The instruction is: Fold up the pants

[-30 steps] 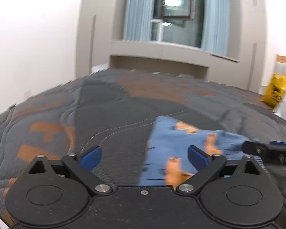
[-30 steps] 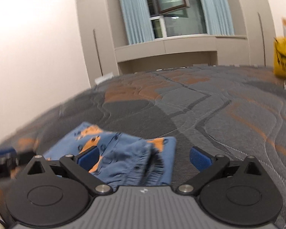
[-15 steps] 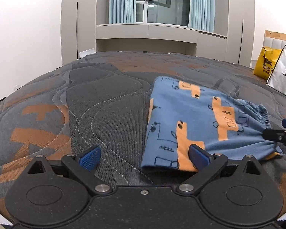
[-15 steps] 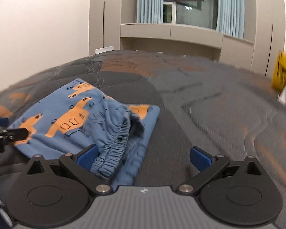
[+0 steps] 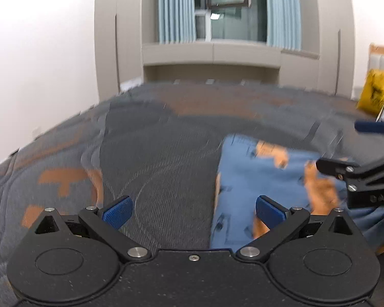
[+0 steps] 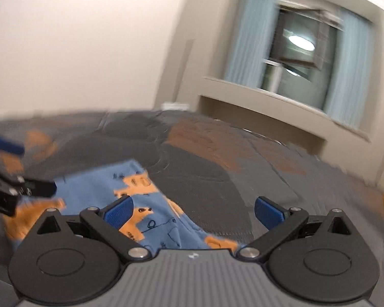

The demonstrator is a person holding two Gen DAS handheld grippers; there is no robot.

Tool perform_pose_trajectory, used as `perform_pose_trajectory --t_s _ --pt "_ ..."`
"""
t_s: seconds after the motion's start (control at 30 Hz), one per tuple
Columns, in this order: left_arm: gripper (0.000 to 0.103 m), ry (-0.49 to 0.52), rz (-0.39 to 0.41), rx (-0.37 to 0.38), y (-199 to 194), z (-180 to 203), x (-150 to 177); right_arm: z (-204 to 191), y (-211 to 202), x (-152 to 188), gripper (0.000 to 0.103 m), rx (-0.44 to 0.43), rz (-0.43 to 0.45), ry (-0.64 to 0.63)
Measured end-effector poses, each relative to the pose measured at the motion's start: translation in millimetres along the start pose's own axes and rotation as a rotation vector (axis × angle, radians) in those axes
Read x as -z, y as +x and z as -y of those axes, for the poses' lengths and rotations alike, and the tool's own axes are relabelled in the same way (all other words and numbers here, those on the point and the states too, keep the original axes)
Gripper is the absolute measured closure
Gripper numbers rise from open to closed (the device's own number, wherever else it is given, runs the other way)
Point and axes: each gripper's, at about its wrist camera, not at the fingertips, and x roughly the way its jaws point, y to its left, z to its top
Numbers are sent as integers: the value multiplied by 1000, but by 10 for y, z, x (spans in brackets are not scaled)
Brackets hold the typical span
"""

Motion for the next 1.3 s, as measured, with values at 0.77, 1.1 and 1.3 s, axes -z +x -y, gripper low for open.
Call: perform_pose_trajectory --t_s 0.77,1.1,1.3 --pt "1 -160 -46 118 127 -263 138 694 127 376 0 136 -181 221" --pt "1 -172 -48 124 138 -298 137 304 -438 349 0 22 -91 241" --pt "1 -176 -49 127 145 -300 143 149 -465 379 0 78 -152 187"
